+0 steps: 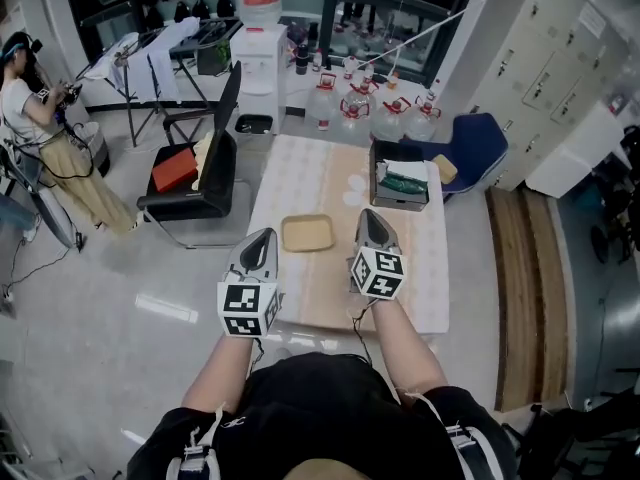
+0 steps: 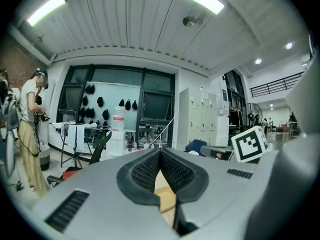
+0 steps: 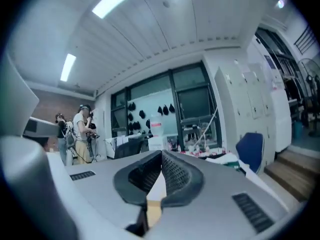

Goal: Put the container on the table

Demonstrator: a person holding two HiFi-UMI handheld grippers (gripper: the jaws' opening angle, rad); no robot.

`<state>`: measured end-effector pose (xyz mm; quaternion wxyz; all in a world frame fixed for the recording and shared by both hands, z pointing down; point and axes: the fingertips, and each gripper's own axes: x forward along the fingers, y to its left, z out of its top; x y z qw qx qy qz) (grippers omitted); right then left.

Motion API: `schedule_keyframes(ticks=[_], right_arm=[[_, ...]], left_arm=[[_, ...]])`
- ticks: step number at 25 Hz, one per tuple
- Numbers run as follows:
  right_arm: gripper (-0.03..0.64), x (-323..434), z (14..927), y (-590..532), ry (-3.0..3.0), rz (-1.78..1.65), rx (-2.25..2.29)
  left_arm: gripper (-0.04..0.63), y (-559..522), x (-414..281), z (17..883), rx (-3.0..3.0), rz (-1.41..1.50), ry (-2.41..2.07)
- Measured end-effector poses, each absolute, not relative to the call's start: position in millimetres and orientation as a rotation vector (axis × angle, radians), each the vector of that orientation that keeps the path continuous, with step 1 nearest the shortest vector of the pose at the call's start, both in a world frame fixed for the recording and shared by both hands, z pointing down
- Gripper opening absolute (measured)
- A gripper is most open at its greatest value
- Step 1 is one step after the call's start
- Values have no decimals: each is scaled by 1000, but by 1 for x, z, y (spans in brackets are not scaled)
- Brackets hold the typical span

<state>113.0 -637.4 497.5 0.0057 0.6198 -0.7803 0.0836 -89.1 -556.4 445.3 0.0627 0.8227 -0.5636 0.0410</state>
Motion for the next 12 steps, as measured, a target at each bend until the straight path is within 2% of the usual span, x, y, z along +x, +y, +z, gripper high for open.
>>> schedule_keyframes(ticks=[5,12], right_arm=[[12,115,436,-606,-2523,4,1925],[13,120,425,-579,-2559,-21,1956]], left_arm=[[11,-560,-72,441,2519,118,-1671],[11,-558,-63,436,2545,121,-1657]])
